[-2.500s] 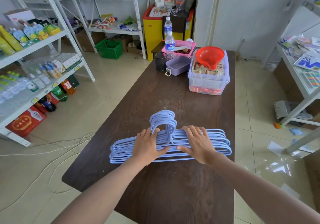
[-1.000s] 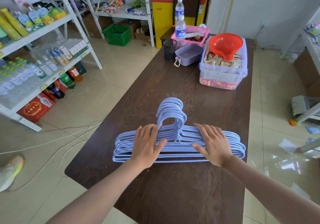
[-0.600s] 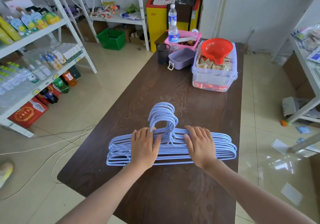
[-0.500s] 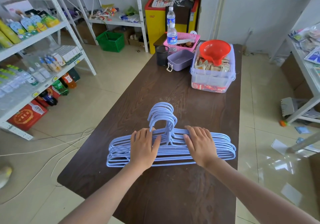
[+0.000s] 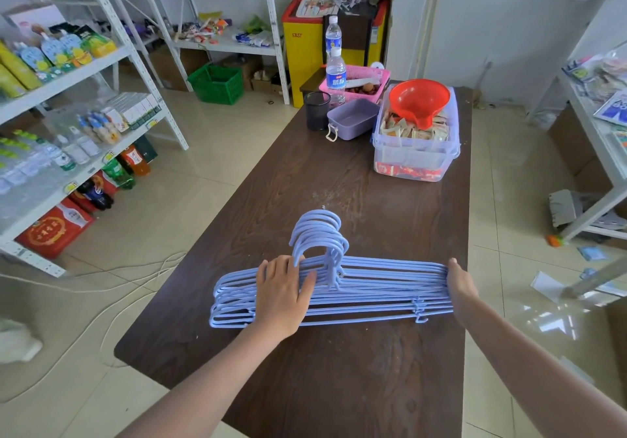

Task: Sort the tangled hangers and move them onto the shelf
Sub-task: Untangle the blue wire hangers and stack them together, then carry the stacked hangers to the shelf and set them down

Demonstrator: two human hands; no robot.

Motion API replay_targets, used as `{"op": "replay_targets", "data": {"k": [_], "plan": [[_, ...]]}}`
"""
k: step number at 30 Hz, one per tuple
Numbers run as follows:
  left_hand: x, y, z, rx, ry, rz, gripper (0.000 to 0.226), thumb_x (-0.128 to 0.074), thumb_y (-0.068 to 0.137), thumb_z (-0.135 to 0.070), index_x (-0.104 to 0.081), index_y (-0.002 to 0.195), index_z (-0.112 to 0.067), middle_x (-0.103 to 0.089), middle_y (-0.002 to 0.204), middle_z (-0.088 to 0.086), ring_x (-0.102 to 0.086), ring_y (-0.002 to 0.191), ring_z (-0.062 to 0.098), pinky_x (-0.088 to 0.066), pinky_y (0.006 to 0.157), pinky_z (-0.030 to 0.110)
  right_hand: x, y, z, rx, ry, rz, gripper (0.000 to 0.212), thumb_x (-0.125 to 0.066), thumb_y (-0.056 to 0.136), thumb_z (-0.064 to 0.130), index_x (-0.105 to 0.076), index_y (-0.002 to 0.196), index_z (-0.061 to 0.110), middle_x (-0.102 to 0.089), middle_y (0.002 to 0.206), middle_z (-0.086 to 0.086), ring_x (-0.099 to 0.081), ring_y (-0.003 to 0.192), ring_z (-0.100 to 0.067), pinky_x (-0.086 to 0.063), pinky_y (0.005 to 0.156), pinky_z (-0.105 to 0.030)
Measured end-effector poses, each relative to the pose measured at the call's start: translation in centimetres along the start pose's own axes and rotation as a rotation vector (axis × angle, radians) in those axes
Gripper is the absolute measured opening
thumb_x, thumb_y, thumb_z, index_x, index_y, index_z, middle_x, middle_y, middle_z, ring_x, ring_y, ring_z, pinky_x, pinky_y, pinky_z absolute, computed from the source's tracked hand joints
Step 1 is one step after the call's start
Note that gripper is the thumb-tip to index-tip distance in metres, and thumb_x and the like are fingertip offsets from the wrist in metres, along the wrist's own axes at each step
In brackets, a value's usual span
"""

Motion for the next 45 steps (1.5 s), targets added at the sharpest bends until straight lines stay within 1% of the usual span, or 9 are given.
{"op": "replay_targets", "data": {"k": [7,10,14,20,25,31,36,39,45], "plan": [[0.4,-0.6,-0.2,0.01,-0.024,-0.036,0.082,0.007,0.077,-0.055,-0.044,0.131,-0.019,-0.05,0.136,0.003,-0.042,0.132,0.021,-0.016,0.12,0.039,-0.9,0.8,-0.9,-0.104,-0.063,0.03,0.076,-0.012,0.092,0.057,-0.044,0.133,0.001,-0.051,0.106,-0.018,-0.055,0.1,-0.032,-0.041,0.105,-0.047],[0.3,-0.6,-0.3,0.017,-0.007,-0.01,0.076,0.005,0.082,-0.053,-0.04,0.133,-0.02,-0.048,0.137,0.002,-0.039,0.133,0.02,-0.013,0.12,0.037,-0.9,-0.4,0.4,-0.024,-0.084,0.045,0.076,-0.009,0.092,0.059,-0.034,0.141,0.008,-0.048,0.134,-0.019,-0.047,0.123,-0.034,-0.03,0.113,-0.047],[0.2,-0.4,-0.4,0.011,0.008,0.027,0.064,-0.004,0.087,-0.045,-0.036,0.136,-0.021,-0.048,0.137,0.001,-0.037,0.133,0.018,-0.012,0.12,0.036,-1.6,-8.4,7.2,0.702,-0.491,-0.092,0.077,-0.003,0.086,0.056,-0.042,0.138,0.014,-0.043,0.145,-0.006,-0.035,0.137,-0.024,-0.019,0.114,-0.039],[0.6,-0.4,-0.8,-0.072,0.022,-0.034,0.087,0.013,0.08,-0.056,-0.042,0.134,-0.016,-0.055,0.128,0.006,-0.047,0.124,0.022,-0.024,0.115,0.036,-8.1,-15.0,8.6,1.338,-1.004,-0.109,0.07,-0.009,0.089,0.065,-0.052,0.119,0.017,-0.069,0.1,0.002,-0.061,0.09,-0.017,-0.045,0.088,-0.032],[1.7,-0.7,-1.0,-0.242,0.116,-0.032,0.087,0.006,0.087,-0.063,-0.056,0.12,-0.011,-0.069,0.099,0.005,-0.067,0.089,0.02,-0.056,0.077,0.03,-8.4,-14.0,9.6,1.326,-1.102,-0.112,0.076,-0.009,0.088,0.068,-0.062,0.088,0.013,-0.067,0.07,0.001,-0.063,0.056,-0.021,-0.051,0.056,-0.024],[1.2,0.8,0.2,-0.329,0.133,0.1,0.058,-0.013,0.095,-0.053,-0.056,0.103,-0.015,-0.068,0.072,-0.008,-0.066,0.058,0.005,-0.05,0.047,0.013,-8.8,-14.8,10.9,1.411,-1.096,-0.086,0.08,-0.004,0.086,0.071,-0.058,0.068,0.014,-0.06,0.051,0.003,-0.061,0.043,-0.02,-0.043,0.04,-0.021],[3.0,3.0,-2.2,-0.377,0.064,0.244,0.041,-0.038,0.096,-0.041,-0.053,0.114,-0.008,-0.064,0.085,0.008,-0.064,0.082,0.031,-0.039,0.064,0.031,-7.3,-14.5,13.9,1.232,-1.122,0.035,0.089,0.005,0.068,0.08,-0.052,0.092,0.015,-0.068,0.091,-0.008,-0.062,0.091,-0.034,-0.036,0.067,-0.034],[4.6,3.8,-4.2,-0.361,-0.04,0.368,0.041,-0.03,0.098,-0.043,-0.054,0.103,-0.01,-0.049,0.067,-0.001,-0.052,0.071,0.026,-0.036,0.067,0.034,-5.6,-14.4,15.0,1.024,-1.084,0.187,0.059,-0.023,0.09,0.062,-0.054,0.082,0.012,-0.059,0.083,-0.01,-0.054,0.083,-0.032,-0.036,0.071,-0.034],[7.4,5.1,-10.0,-0.448,-0.103,0.43,0.054,-0.018,0.097,-0.049,-0.048,0.074,-0.012,-0.046,0.065,0.0,-0.046,0.066,0.018,-0.038,0.074,0.032,0.2,-15.3,14.8,0.81,-0.932,0.162,0.058,-0.023,0.091,0.061,-0.036,0.058,0.015,-0.036,0.059,-0.002,-0.038,0.057,-0.02,-0.032,0.06,-0.031]]}}
Point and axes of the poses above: each hand's wrist, its own y-axis towards the middle knuckle, its own x-axis out of the back of the hand, z = x × y, the point moved 10 cm from there along y, towards the middle knuckle
